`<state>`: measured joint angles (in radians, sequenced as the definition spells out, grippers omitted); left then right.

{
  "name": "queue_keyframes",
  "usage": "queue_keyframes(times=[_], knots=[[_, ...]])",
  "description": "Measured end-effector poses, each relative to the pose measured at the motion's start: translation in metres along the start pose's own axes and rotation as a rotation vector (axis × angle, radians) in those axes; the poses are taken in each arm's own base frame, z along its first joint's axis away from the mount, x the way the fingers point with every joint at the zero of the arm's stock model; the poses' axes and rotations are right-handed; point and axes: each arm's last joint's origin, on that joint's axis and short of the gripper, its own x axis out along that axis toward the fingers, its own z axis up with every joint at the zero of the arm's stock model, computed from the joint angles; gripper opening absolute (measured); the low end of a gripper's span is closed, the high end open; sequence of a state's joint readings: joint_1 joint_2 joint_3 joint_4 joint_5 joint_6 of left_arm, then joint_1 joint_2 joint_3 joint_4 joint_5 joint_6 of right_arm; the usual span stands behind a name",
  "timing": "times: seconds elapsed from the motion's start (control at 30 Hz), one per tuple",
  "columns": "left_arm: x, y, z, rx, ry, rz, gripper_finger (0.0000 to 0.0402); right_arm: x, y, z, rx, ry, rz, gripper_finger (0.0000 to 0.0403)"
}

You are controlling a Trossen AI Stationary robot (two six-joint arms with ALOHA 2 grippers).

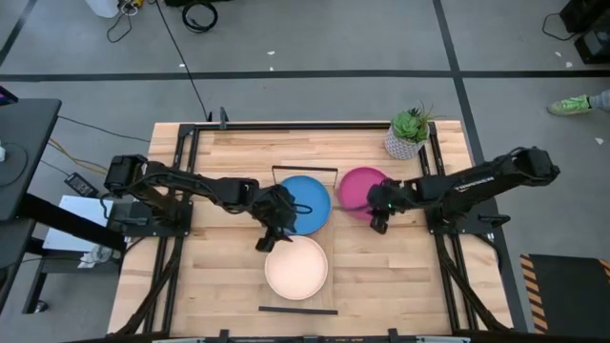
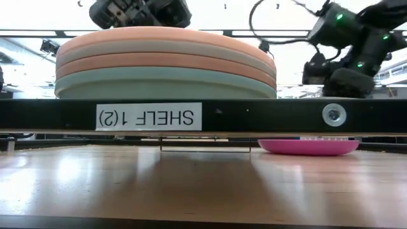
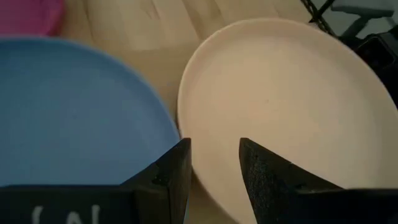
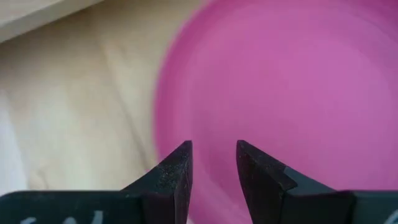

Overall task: Place and stack plates onto a shelf
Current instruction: Stack the pink plate on top of the light blue plate on the shelf

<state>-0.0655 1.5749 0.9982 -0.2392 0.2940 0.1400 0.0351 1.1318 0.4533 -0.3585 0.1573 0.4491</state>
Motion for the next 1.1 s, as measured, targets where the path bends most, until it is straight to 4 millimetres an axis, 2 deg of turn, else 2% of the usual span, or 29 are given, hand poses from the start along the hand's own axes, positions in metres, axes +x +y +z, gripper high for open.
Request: queue_keyframes(times=[0.2,0.33,0.53,0.7,0.8,1.0,1.1], knots=[[-0.007,0.0,0.018,0.018,-0.035,0.069,0.0142,0.001,0.027,-0.016,-0.254,-0.022,-0.047,0.013],[-0.015,0.0,0.03,0.039,-0.023,0.077,0.0142,0.004,0.04,-0.026,-0.341,-0.049,-0.099,0.013],[-0.03,-0.005,0.048,0.069,0.044,0.156,0.0142,0.016,0.043,-0.036,-0.471,-0.005,-0.211,0.013],[-0.034,-0.014,0.052,0.083,0.092,0.183,0.0142,0.027,0.044,-0.04,-0.492,0.021,-0.275,0.0125],[-0.032,-0.024,0.049,0.104,0.129,0.152,0.0142,0.028,0.046,-0.041,-0.468,0.024,-0.262,0.0102],[-0.027,-0.053,0.045,0.282,0.203,0.118,0.0142,0.017,0.064,-0.039,-0.437,0.022,-0.209,0.0018],[-0.025,-0.065,0.046,0.358,0.21,0.183,0.0142,0.006,0.084,-0.036,-0.425,0.004,-0.171,0.002]])
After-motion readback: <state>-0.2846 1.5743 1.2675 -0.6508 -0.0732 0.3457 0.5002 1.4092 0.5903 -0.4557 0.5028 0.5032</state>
